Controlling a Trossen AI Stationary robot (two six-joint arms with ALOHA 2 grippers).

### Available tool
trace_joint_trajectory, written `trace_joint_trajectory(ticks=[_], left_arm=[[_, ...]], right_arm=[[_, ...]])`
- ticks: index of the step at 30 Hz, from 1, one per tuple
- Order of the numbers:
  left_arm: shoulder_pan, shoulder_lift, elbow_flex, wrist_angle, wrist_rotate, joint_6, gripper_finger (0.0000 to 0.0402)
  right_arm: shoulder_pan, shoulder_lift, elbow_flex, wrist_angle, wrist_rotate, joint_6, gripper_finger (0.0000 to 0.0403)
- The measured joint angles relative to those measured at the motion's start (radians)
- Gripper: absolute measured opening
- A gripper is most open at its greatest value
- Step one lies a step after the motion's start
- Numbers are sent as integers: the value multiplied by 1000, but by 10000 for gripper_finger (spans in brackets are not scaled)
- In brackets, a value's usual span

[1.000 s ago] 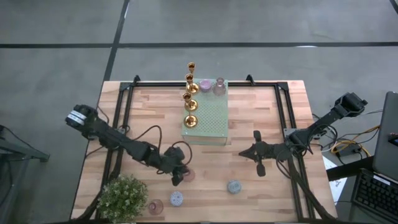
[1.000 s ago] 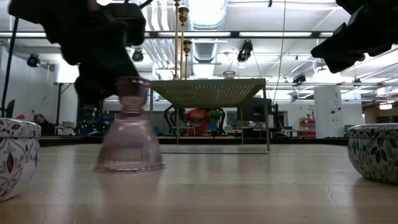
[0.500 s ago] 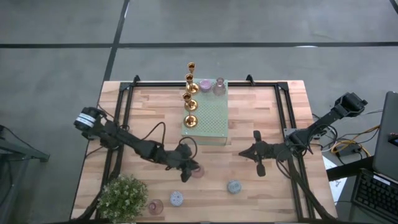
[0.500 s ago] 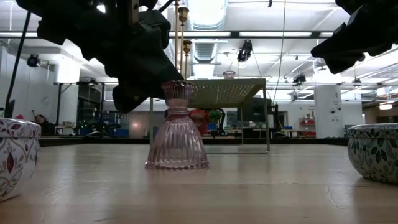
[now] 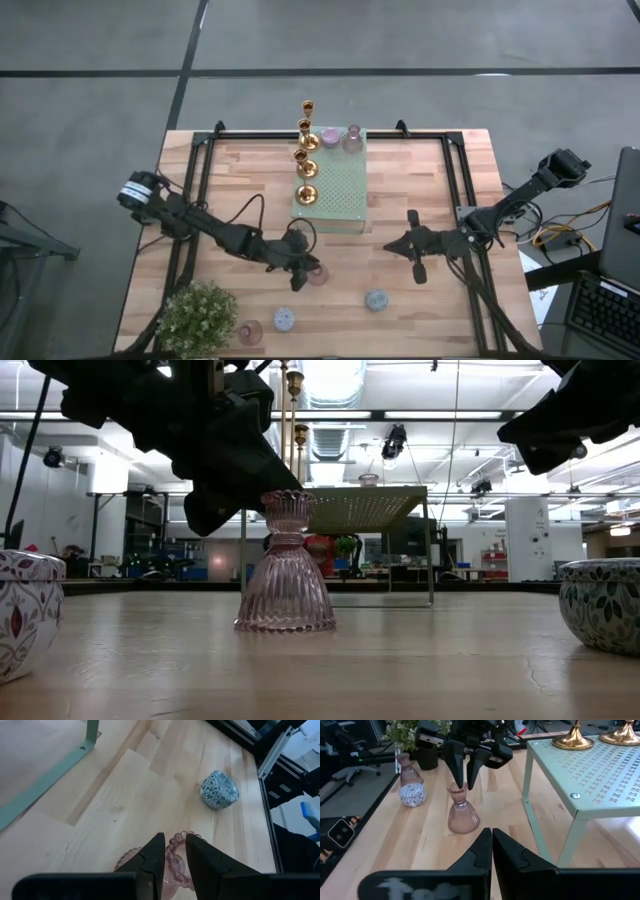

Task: Pick & Place candle stick holders
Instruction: Move the top pink glass candle holder, then put the patterned light blue green scented candle on the shelf

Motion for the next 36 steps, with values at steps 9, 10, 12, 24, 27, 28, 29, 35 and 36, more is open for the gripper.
trace_joint_trajectory(ticks=[9, 10, 12, 24, 27, 28, 29, 35, 36], left_arm=[[0, -23, 1, 35, -19, 46, 80], [0, -29, 1, 42, -19, 54, 81], [-1, -41, 1, 61, -19, 80, 86], [-22, -299, -70, 42, -16, 280, 123], [-39, -393, -134, 42, -31, 326, 84], [-43, -423, -155, 43, -34, 342, 68], [-47, -454, -176, 43, -34, 358, 51], [-54, -641, -291, 48, -47, 413, 9], [-54, -670, -308, 49, -48, 422, 11]], right_arm=[[0, 0, 0, 37, -118, 105, 9], [0, 0, 0, 47, -145, 116, 11], [3, 0, 6, 52, -182, 128, 19], [71, 67, 87, -30, -220, 135, 138], [96, 124, 130, -74, -215, 138, 163], [101, 146, 146, -94, -214, 138, 170], [105, 167, 160, -115, -212, 139, 176], [107, 304, 248, -233, -216, 207, 212], [107, 326, 259, -247, -218, 215, 218]])
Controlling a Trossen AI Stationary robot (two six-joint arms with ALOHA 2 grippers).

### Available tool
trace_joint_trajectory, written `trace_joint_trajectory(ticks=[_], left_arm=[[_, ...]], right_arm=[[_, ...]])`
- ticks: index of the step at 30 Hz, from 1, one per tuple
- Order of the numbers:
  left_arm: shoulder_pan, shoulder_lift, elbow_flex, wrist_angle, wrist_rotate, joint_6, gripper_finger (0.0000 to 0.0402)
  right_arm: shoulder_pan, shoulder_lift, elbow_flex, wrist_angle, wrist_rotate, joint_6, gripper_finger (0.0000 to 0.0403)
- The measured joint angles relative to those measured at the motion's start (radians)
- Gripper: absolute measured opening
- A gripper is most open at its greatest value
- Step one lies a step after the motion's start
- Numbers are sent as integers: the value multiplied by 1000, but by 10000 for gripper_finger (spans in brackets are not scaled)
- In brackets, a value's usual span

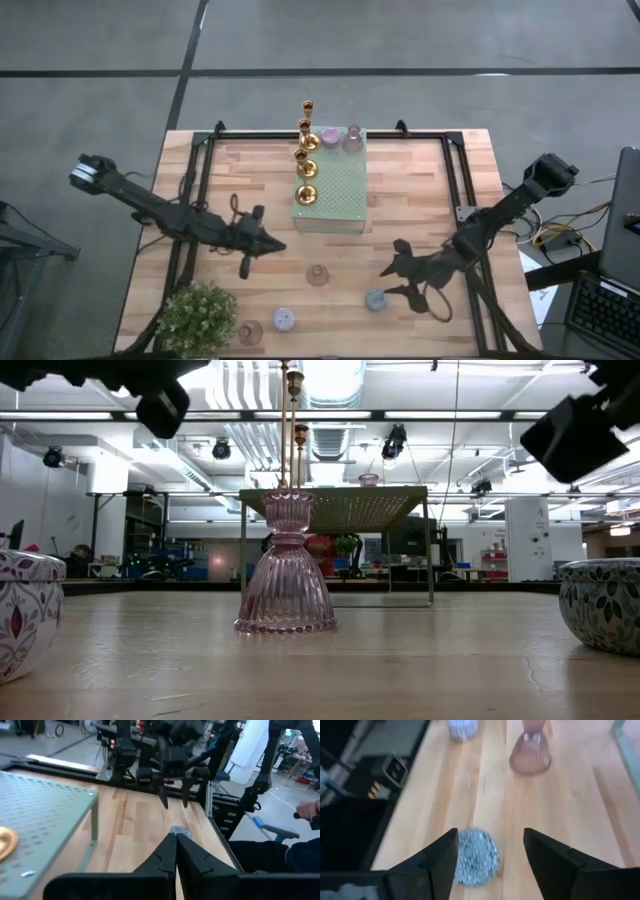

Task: Pick & Place candle stick holders
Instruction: Put the patterned light blue green scented candle on the shelf

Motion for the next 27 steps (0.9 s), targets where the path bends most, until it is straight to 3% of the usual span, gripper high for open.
trace_joint_trajectory(ticks=[7, 14, 27], left_arm=[[-15, -158, -122, -1, -17, 71, 4], [-17, -266, -262, 65, -39, 67, 8], [-17, -461, -437, 114, -20, 72, 12]], right_arm=[[3, 128, 70, -21, -79, 28, 269], [19, 216, 113, -49, -83, 28, 310], [45, 246, 117, -45, -100, 61, 324]])
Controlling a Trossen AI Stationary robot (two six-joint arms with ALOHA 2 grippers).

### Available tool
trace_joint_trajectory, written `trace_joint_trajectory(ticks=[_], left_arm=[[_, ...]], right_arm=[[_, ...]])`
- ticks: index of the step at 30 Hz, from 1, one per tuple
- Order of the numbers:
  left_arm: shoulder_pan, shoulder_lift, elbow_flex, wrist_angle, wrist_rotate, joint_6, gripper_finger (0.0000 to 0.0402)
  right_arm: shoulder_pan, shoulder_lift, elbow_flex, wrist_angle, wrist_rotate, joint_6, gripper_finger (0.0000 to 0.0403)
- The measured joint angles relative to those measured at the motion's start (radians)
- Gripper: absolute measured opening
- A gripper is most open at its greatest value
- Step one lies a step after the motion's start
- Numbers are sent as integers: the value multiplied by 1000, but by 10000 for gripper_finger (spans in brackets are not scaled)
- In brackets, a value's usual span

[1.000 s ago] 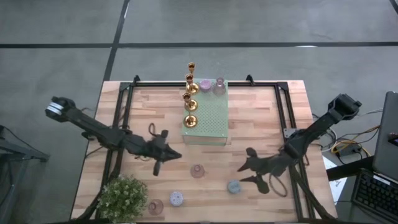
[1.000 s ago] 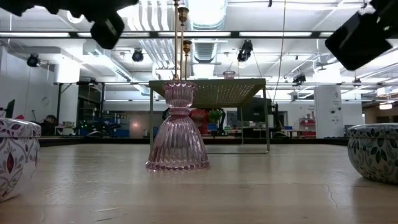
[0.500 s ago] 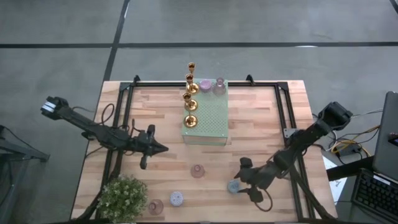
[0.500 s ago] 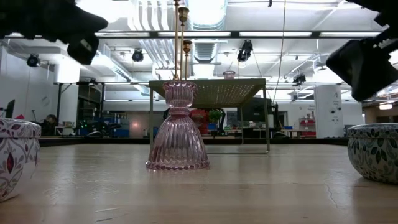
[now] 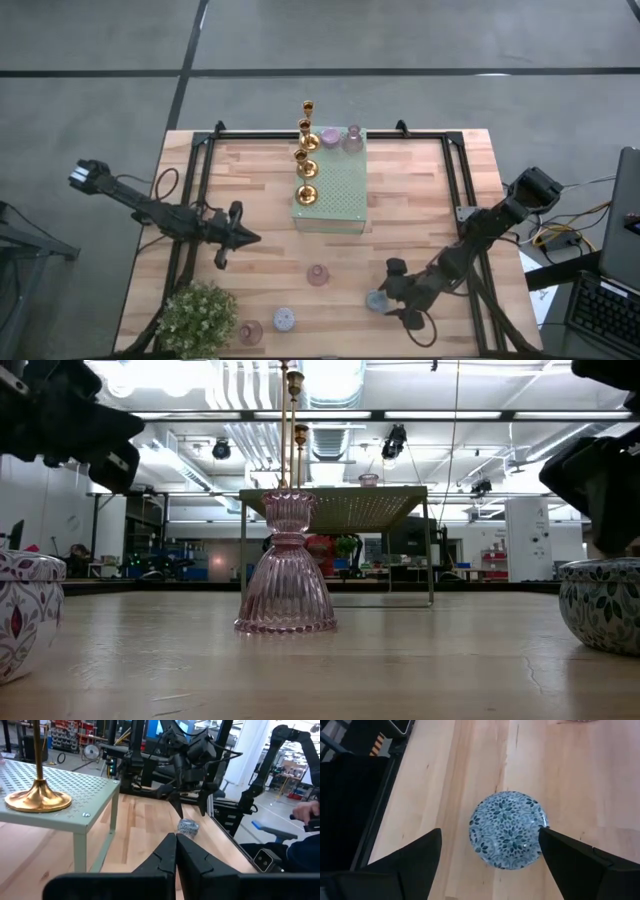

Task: Pick & Place candle stick holders
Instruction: Put the patterned light blue green scented candle on the shelf

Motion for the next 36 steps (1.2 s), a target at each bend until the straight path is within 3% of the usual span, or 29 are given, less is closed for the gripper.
trace_joint_trajectory(ticks=[7, 19, 36], left_arm=[[0, -27, -15, -7, 0, 4, 13], [0, -26, -17, -8, 0, -5, 14], [1, -26, -18, -11, 0, -9, 14]], right_arm=[[0, 27, 0, 4, 33, -15, 323], [0, 112, 0, 95, 26, -14, 361], [-20, 163, -1, 146, 27, -49, 329]])
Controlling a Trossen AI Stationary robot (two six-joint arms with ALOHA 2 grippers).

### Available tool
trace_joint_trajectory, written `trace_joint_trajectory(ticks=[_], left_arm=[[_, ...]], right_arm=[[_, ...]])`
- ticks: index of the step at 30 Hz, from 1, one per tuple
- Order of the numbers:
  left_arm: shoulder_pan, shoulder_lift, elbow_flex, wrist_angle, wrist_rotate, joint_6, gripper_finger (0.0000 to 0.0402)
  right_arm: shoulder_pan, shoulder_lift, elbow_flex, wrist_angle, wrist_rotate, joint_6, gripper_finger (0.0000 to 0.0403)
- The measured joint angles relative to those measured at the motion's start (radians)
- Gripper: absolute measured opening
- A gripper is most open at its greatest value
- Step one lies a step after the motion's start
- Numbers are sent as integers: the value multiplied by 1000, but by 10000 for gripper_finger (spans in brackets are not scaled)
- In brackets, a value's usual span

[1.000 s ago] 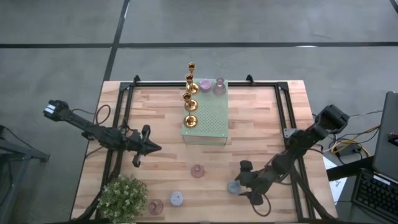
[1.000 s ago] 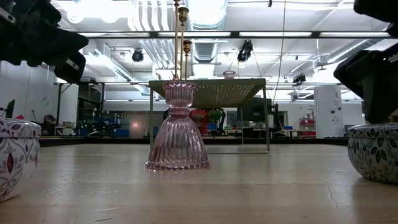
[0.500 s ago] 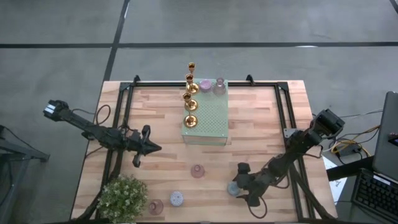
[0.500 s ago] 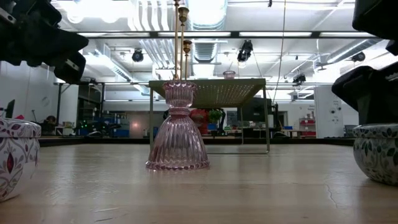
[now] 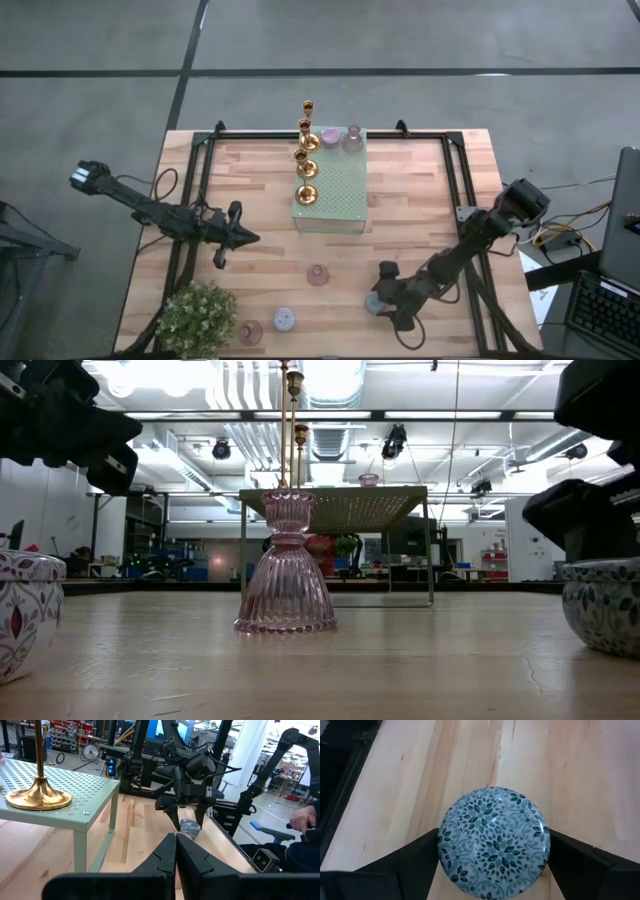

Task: Pick & Place candle stick holders
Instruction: Put the patterned light blue green scented candle on the shelf

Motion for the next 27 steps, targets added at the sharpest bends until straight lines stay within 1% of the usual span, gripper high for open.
trace_joint_trajectory(ticks=[17, 27], left_arm=[[-1, 0, -1, -5, 0, 0, 14], [-1, 0, -2, -5, 0, 0, 14]], right_arm=[[-10, 10, -2, 11, 5, -39, 326], [-22, -11, -3, -16, -1, -45, 326]])
